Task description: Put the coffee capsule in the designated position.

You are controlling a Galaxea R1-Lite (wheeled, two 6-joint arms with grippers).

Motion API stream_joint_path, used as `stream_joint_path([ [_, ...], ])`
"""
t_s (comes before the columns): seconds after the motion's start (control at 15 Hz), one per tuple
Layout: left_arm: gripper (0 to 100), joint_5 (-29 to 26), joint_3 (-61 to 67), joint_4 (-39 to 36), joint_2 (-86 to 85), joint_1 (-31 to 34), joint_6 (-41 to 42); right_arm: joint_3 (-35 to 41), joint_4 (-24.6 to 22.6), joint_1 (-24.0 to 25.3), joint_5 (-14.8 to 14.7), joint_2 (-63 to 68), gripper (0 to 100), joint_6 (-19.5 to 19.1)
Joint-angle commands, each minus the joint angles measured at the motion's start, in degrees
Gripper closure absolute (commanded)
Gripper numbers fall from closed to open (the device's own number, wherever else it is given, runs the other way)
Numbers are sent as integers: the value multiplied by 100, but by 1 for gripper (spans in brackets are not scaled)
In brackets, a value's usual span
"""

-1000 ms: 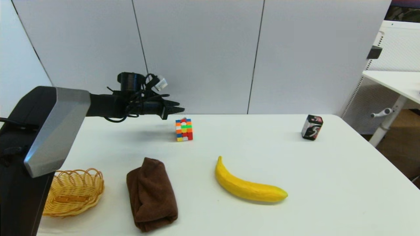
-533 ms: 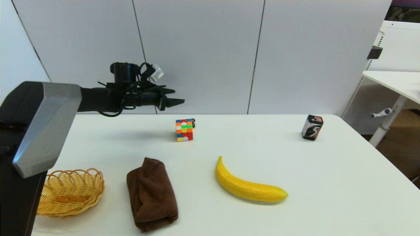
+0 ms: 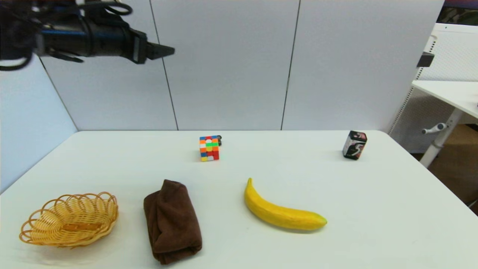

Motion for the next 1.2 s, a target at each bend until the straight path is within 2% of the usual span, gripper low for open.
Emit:
stream_joint_path([
  [0.07, 0, 1136, 1982, 1058, -2971, 86, -710, 97, -3, 0, 1, 7, 0, 2],
  [0.2, 0, 1136, 3591, 610, -4139, 350, -754, 97, -3, 0, 1, 7, 0, 2],
  [0.4, 0, 1145, 6016, -172, -6126, 385, -1026, 97, -3, 0, 1, 7, 0, 2],
  [0.67, 0, 1136, 8697, -198, -8736, 393, -1255, 97, -3, -9, 1, 7, 0, 2],
  [0.73, 0, 1153, 9093, -286, -8868, 437, -1369, 97, -3, 0, 1, 7, 0, 2],
  [0.87, 0, 1127, 9743, -1200, -8842, 473, -1351, 97, -3, 0, 1, 7, 0, 2],
  [1.0, 0, 1145, 10367, -1816, -9061, 938, -1474, 97, -3, 0, 1, 7, 0, 2],
  [1.13, 0, 1118, 10824, -2202, -9211, 1105, -1580, 97, -3, 0, 1, 7, 0, 2],
  [1.2, 0, 1110, 10868, -2132, -9360, 1035, -1545, 97, -3, 0, 1, 7, 0, 2],
])
